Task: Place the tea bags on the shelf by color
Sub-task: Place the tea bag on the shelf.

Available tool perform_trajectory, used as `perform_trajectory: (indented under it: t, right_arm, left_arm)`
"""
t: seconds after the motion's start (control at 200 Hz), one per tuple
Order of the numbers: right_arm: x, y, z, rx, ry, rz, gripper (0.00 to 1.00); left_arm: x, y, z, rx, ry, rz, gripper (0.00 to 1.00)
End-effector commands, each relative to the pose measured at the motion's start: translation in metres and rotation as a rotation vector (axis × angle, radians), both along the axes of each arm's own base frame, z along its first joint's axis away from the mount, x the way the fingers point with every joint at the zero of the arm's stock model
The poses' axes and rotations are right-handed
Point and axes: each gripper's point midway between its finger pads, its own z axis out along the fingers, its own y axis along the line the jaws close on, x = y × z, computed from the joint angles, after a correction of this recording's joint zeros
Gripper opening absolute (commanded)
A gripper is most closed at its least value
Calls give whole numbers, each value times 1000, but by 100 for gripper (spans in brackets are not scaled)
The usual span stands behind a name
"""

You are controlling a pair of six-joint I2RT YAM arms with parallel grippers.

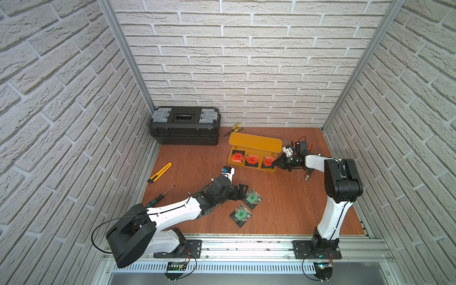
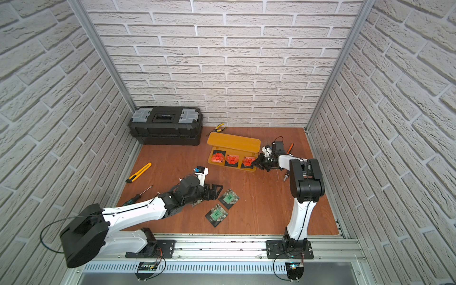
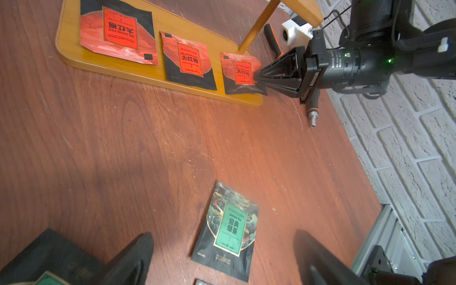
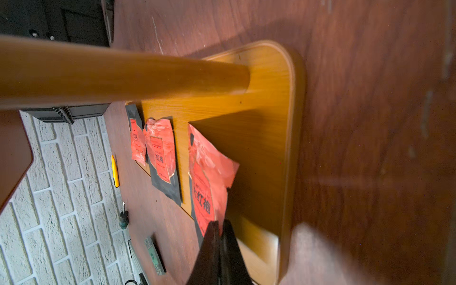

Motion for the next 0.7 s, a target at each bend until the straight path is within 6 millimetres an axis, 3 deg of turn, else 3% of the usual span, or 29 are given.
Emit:
perform_trajectory:
  t: [0.0,0.695]
  right_arm:
    - [6,2,1,12,-18,25,6]
    - [13,10,-6,24,-4,37,11]
  left_arm:
    - [3,2,-3,8,-10,5,94]
    - [7,-1,-6,10,1,1,94]
